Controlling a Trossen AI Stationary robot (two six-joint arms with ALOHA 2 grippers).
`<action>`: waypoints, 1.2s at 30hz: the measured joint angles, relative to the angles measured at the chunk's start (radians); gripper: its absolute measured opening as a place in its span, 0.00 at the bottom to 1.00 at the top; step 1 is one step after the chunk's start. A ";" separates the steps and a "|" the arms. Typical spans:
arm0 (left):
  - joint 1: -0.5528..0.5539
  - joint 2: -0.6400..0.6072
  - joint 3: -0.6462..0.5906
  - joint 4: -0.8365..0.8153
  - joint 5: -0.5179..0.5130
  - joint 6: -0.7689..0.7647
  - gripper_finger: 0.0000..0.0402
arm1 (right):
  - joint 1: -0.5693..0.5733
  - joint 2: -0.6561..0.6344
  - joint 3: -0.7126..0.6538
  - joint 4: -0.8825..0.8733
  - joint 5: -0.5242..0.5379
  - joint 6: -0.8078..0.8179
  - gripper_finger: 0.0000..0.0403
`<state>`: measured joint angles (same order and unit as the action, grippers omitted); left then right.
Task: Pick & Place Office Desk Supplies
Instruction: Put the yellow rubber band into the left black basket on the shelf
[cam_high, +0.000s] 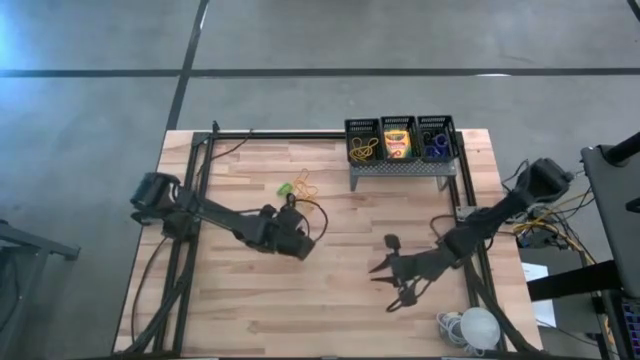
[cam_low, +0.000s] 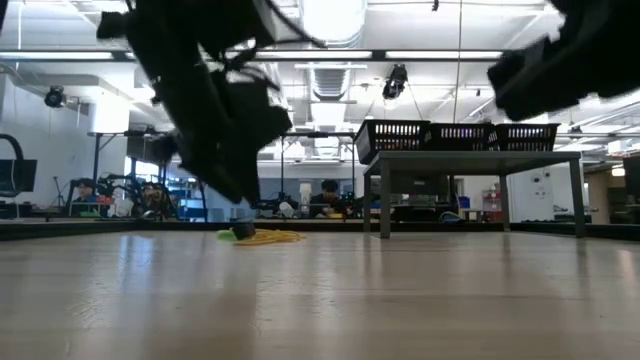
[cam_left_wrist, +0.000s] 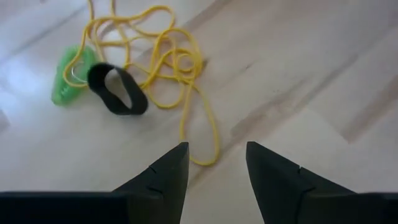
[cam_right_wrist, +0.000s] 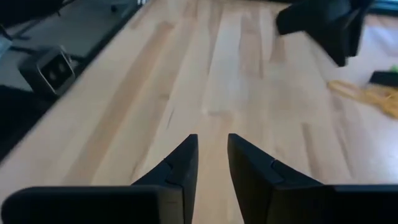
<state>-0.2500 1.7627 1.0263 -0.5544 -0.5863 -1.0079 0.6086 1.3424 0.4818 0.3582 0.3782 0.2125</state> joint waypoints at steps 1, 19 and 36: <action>0.007 0.000 -0.022 0.034 0.000 -0.007 0.41 | 0.000 0.031 -0.005 0.027 0.000 -0.003 0.20; 0.048 0.002 -0.346 0.573 -0.121 -0.014 0.24 | 0.000 0.244 0.068 0.074 0.018 -0.039 0.18; 0.062 0.082 -0.386 0.786 -0.133 0.078 0.21 | 0.000 0.239 0.068 0.065 0.016 -0.037 0.16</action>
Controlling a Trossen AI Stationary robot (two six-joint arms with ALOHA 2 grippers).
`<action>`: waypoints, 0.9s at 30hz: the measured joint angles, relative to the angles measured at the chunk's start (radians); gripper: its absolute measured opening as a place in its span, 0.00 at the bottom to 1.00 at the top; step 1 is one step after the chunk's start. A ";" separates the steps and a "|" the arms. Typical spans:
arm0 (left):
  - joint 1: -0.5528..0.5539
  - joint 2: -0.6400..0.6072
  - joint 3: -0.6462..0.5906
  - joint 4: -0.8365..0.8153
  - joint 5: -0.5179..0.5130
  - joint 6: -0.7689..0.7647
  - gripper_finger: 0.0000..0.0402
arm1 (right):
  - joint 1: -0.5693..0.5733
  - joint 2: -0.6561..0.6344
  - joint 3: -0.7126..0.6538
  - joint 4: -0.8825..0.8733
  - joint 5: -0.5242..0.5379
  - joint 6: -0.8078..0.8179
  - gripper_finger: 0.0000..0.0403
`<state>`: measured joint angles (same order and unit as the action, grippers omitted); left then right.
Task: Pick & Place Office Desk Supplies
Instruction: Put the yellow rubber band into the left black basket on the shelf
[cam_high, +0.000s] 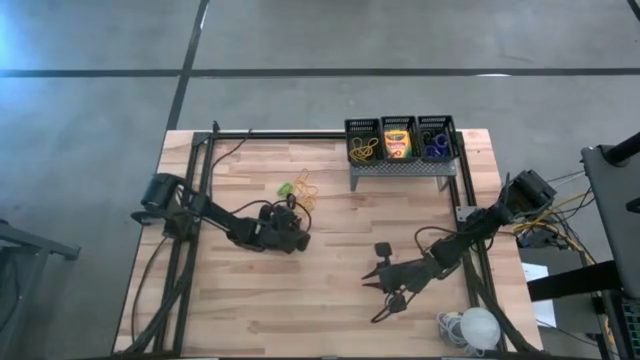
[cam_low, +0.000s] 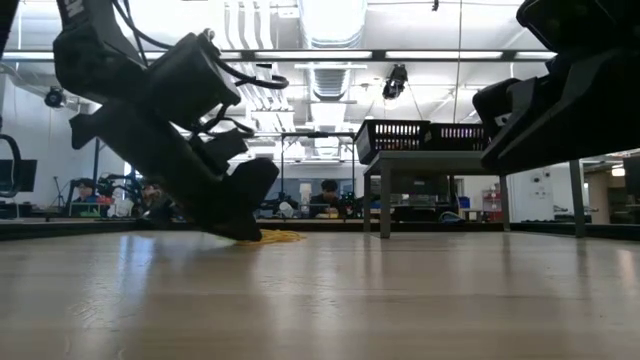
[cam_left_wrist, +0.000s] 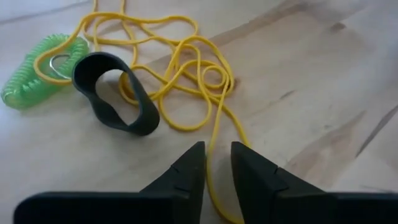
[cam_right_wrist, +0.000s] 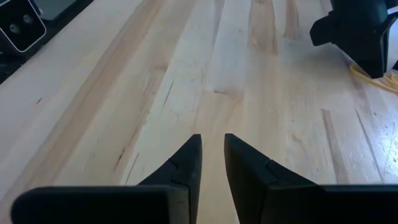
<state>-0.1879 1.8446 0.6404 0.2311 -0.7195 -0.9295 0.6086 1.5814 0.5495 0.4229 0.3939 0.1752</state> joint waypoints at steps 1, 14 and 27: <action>0.000 0.003 0.001 0.000 -0.004 0.014 0.20 | 0.000 0.000 0.000 -0.001 -0.001 0.000 0.16; -0.036 -0.054 0.035 -0.055 0.041 0.136 0.01 | 0.002 -0.002 -0.002 -0.089 -0.001 0.041 0.15; -0.108 -0.131 0.429 -0.436 -0.033 0.322 0.00 | 0.066 -0.002 -0.058 -0.137 -0.001 0.220 0.12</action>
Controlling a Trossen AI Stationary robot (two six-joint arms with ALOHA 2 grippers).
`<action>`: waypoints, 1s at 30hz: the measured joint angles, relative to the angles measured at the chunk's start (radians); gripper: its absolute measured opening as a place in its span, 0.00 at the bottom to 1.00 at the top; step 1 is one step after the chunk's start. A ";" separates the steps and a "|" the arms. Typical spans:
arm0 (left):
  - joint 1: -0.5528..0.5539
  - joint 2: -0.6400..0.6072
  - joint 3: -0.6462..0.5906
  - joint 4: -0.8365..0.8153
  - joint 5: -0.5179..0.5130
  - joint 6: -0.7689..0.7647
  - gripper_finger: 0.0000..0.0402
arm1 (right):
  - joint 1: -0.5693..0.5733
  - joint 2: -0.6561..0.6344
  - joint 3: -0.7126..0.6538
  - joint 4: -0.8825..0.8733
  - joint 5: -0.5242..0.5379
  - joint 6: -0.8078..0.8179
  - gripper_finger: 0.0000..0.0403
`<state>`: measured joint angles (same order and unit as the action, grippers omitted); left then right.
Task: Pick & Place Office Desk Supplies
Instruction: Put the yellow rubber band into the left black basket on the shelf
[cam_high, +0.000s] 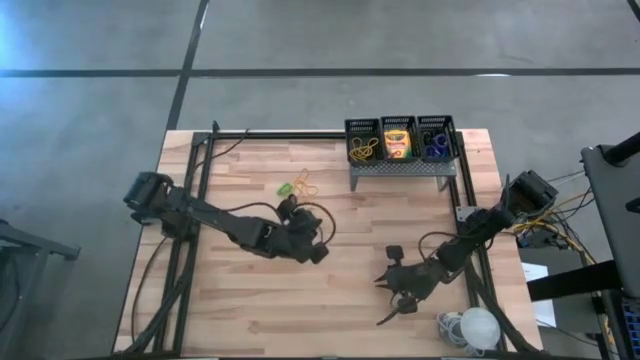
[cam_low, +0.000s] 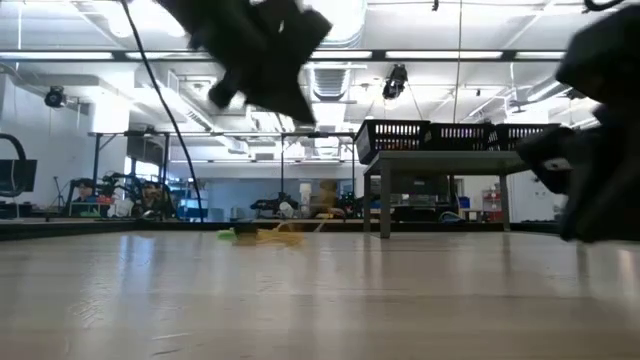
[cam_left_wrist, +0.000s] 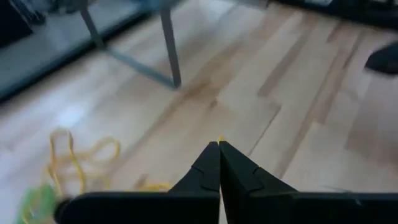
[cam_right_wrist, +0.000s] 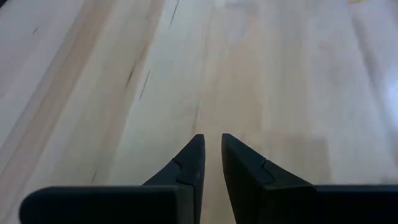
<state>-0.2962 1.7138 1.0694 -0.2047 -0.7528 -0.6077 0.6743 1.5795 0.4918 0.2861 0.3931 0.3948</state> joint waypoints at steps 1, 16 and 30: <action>0.004 0.000 0.039 -0.026 -0.004 0.021 0.00 | 0.011 0.000 -0.009 0.000 0.000 0.020 0.12; 0.216 0.064 0.548 -0.124 0.110 0.465 0.00 | 0.116 0.000 -0.085 0.004 0.237 0.133 0.12; 0.535 0.109 0.614 0.169 0.365 0.575 0.00 | 0.116 0.000 -0.085 0.006 0.238 0.125 0.12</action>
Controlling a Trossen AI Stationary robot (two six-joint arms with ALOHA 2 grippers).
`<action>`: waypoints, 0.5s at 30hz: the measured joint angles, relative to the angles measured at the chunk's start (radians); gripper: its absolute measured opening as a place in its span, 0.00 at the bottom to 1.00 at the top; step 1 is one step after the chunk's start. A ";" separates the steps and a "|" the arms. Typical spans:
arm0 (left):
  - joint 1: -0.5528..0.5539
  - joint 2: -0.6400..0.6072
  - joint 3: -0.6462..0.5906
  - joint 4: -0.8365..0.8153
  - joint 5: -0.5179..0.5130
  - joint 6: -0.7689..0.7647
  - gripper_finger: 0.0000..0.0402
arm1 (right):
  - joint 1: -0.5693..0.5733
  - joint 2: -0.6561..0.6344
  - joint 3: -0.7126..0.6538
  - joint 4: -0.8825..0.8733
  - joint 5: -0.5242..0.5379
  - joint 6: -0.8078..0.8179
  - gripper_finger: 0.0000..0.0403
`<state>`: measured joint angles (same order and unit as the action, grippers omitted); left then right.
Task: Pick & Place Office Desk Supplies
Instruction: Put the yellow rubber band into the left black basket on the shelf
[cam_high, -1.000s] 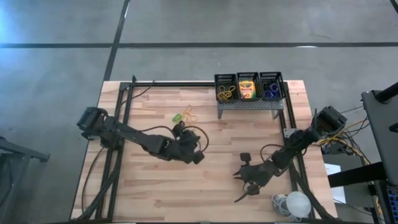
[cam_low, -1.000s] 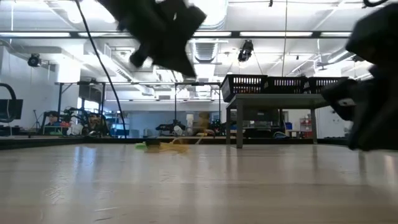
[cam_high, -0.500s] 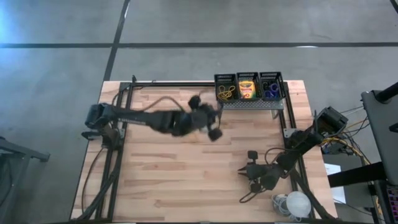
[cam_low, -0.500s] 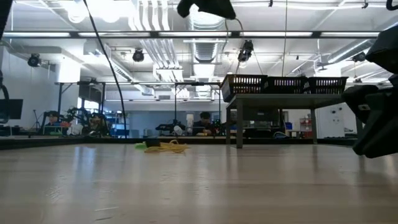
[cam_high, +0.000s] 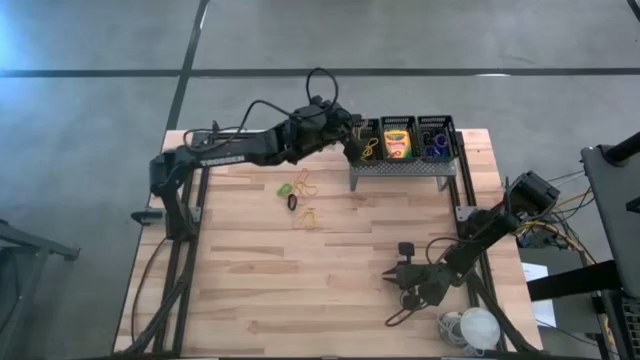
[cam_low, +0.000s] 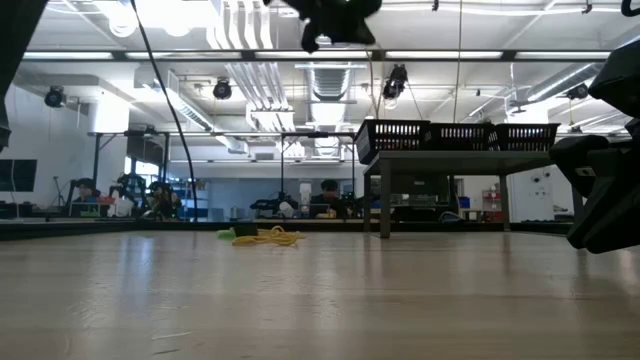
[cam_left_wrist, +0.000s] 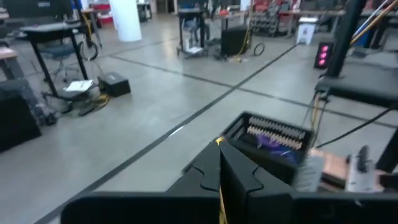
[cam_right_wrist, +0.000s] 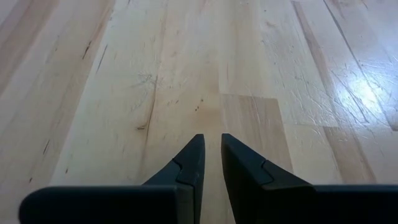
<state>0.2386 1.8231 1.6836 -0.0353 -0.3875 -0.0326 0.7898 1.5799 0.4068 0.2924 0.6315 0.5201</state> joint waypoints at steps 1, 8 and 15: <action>0.013 0.013 0.000 0.000 0.010 0.000 0.00 | 0.000 0.000 0.000 0.000 0.000 0.000 0.12; 0.053 0.110 -0.001 0.000 0.067 -0.023 0.00 | 0.000 0.000 0.000 0.001 0.000 -0.003 0.12; 0.089 0.154 -0.001 0.008 0.062 -0.028 0.03 | 0.000 0.000 -0.001 0.001 0.000 -0.003 0.12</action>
<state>0.3272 1.9767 1.6825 -0.0278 -0.3256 -0.0602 0.7898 1.5803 0.4057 0.2937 0.6315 0.5171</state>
